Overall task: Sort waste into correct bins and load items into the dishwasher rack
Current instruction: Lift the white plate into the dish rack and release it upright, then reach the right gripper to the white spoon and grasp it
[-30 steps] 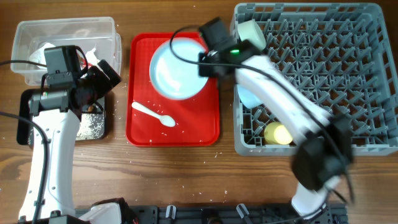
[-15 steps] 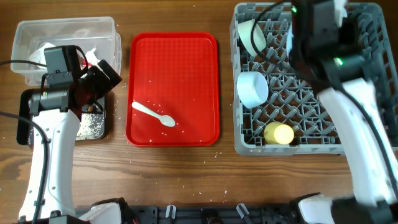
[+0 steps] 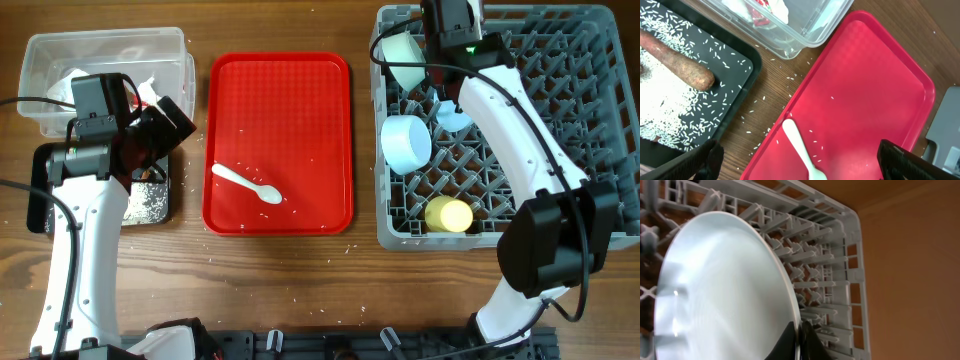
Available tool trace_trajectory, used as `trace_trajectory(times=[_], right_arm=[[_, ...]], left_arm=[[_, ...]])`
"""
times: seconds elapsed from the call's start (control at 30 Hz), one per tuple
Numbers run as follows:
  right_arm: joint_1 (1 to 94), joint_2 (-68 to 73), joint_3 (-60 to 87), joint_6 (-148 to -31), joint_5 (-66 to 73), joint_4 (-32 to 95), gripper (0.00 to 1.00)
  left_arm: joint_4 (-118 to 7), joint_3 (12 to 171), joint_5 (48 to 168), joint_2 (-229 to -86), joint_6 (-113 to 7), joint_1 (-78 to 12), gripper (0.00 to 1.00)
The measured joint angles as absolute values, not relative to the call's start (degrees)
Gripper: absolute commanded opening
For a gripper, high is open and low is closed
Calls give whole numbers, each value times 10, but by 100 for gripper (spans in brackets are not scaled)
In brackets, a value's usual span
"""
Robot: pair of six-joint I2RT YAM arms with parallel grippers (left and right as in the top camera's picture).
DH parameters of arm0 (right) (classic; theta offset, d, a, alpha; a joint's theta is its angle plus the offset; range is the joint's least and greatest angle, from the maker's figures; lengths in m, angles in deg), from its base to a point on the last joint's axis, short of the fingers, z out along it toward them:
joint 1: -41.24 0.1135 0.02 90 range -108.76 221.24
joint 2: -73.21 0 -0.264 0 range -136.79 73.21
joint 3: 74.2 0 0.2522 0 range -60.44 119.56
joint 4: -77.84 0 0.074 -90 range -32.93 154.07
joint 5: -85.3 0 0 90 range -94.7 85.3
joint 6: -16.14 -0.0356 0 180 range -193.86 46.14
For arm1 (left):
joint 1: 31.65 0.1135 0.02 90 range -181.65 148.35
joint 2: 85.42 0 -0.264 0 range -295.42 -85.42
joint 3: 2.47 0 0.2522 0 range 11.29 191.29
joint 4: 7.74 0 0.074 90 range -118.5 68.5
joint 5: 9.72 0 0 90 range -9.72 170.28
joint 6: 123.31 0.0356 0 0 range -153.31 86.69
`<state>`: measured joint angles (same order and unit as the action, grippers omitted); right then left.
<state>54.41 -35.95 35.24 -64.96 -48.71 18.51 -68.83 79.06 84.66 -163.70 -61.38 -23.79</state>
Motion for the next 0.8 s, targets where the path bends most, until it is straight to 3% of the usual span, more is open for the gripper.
trace_trajectory(times=[0.07,0.1,0.3,0.57,0.63,0.8], right_arm=[[543,-360,354,-667,-457,178,88],[543,-360,354,-688,-442,157,99],[543,-314,353,-787,-307,62,100],[543,-148,353,-820,-150,77,99],[543,-147,353,-822,-107,80,91],[566,-160,353,-829,61,121,89]], left_arm=[[-688,791,847,-1637,-614,-238,100],[-688,791,847,-1637,-614,-238,100],[-689,791,847,-1637,-614,-238,100],[-689,791,847,-1637,-614,-238,100],[-689,791,847,-1637,-614,-238,100],[-689,791,847,-1637,-614,-238,100]])
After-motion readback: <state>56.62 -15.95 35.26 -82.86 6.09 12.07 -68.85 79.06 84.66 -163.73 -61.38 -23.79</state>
